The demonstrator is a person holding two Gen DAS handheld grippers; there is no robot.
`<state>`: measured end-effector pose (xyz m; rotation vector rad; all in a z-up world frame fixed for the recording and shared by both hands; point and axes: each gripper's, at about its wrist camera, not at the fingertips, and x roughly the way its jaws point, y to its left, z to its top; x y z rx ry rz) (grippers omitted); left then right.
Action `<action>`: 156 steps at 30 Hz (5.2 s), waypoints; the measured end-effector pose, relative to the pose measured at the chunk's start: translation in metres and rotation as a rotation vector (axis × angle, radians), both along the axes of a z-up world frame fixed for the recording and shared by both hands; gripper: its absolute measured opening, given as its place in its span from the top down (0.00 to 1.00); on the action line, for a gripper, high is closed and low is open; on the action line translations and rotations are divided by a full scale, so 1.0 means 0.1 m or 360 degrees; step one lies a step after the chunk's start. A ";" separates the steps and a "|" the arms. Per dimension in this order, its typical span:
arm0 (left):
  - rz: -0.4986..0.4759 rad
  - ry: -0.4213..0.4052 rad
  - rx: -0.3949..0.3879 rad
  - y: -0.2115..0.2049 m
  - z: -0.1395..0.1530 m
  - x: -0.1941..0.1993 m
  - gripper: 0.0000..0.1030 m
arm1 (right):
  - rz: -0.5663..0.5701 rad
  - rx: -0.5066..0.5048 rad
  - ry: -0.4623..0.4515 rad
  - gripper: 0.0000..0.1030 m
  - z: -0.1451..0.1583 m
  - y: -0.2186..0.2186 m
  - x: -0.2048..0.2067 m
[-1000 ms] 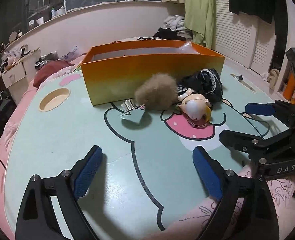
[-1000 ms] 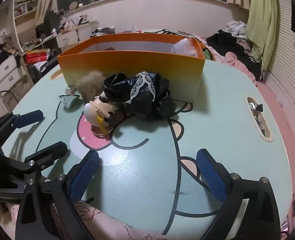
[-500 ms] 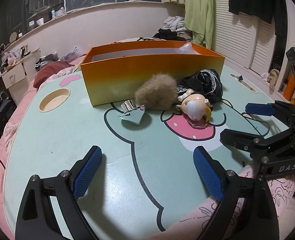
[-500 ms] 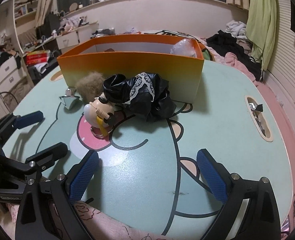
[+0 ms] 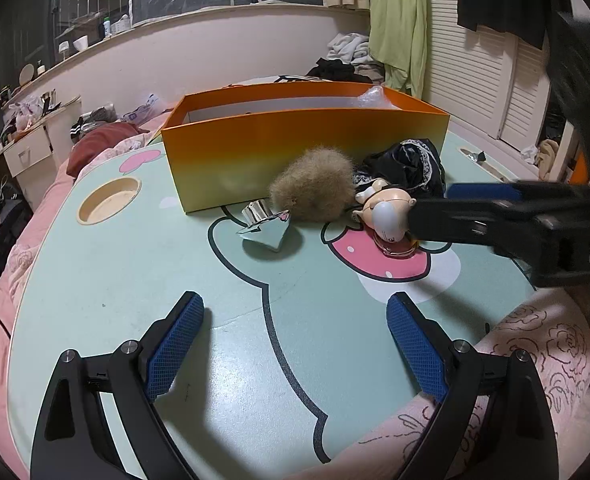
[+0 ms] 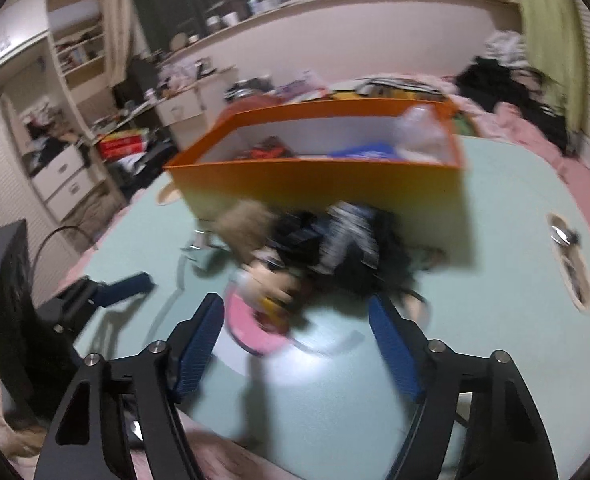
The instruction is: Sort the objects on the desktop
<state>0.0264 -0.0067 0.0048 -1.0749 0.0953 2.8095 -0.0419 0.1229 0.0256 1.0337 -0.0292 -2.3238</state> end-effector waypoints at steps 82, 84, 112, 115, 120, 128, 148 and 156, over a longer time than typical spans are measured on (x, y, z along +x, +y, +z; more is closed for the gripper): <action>0.0078 0.0088 0.0544 -0.35 0.69 -1.33 0.44 | -0.0306 -0.0492 0.0032 0.50 0.36 0.40 -1.12; 0.0067 0.0129 0.0546 -0.41 0.68 -1.10 0.36 | -0.0332 -0.0464 0.0128 0.37 0.41 0.50 -0.88; 0.0135 -0.0100 -0.0001 -0.05 -0.20 -0.24 0.13 | -0.0321 0.0312 0.0067 0.00 -0.24 0.35 0.15; 0.0150 -0.0098 0.0001 -0.06 -0.13 -0.24 0.13 | -0.0308 0.0361 0.0082 0.00 -0.28 0.30 0.15; 0.0154 -0.0096 -0.0001 -0.01 -0.04 -0.22 0.13 | -0.0307 0.0377 0.0086 0.00 -0.31 0.30 0.13; 0.0153 -0.0097 -0.0001 -0.02 -0.06 -0.22 0.13 | -0.0309 0.0377 0.0086 0.00 -0.31 0.30 0.14; 0.0154 -0.0097 -0.0001 -0.01 -0.05 -0.22 0.13 | -0.0312 0.0378 0.0085 0.00 -0.30 0.29 0.13; 0.0154 -0.0097 -0.0002 -0.01 -0.05 -0.22 0.13 | -0.0313 0.0378 0.0085 0.00 -0.30 0.29 0.14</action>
